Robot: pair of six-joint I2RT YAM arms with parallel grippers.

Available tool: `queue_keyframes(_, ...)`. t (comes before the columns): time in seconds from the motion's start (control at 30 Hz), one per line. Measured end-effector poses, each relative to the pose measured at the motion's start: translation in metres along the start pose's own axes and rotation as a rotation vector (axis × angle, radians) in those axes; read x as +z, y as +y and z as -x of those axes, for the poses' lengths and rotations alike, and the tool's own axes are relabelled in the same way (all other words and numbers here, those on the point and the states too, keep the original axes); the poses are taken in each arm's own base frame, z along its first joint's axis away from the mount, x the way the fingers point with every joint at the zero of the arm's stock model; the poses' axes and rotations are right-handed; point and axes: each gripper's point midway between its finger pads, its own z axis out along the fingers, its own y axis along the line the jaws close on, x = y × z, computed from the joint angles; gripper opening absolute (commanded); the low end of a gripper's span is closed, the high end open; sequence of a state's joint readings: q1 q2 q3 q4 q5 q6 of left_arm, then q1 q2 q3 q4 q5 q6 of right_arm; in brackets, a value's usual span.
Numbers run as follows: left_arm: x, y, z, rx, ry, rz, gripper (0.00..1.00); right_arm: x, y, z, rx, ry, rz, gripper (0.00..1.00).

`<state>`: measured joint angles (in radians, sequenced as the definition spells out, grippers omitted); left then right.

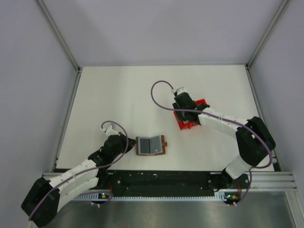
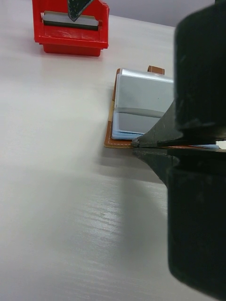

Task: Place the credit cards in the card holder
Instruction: Pick up the credit card from the storage box.

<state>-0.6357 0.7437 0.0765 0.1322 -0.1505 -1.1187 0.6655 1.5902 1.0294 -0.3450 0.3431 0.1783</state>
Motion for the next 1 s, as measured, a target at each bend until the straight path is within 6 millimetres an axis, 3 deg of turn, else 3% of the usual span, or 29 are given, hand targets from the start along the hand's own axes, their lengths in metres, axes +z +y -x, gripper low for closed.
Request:
queue_keyframes(0.53, 0.001, 0.003, 0.0, 0.002, 0.001, 0.011, 0.0, 0.017, -0.016, -0.014, -0.031, 0.036, -0.135, 0.46)
queue_keyframes(0.63, 0.001, 0.003, 0.0, 0.003, 0.002, 0.011, 0.0, 0.017, -0.016, -0.013, -0.033, 0.035, -0.135, 0.41)
queue_keyframes(0.7, 0.001, 0.003, 0.0, 0.002, 0.002, 0.011, 0.0, 0.017, -0.016, -0.013, -0.034, 0.036, -0.132, 0.19)
queue_keyframes(0.73, 0.001, 0.003, 0.0, 0.002, 0.001, 0.011, 0.0, 0.017, -0.016, -0.012, -0.036, 0.033, -0.13, 0.14)
queue_keyframes(0.83, 0.001, 0.003, 0.0, 0.002, 0.002, 0.011, 0.0, 0.015, -0.011, 0.0, -0.03, 0.002, -0.104, 0.19)
queue_keyframes(1.0, 0.001, 0.003, 0.0, 0.002, 0.003, 0.01, 0.0, 0.013, -0.001, -0.003, -0.037, 0.018, -0.043, 0.27)
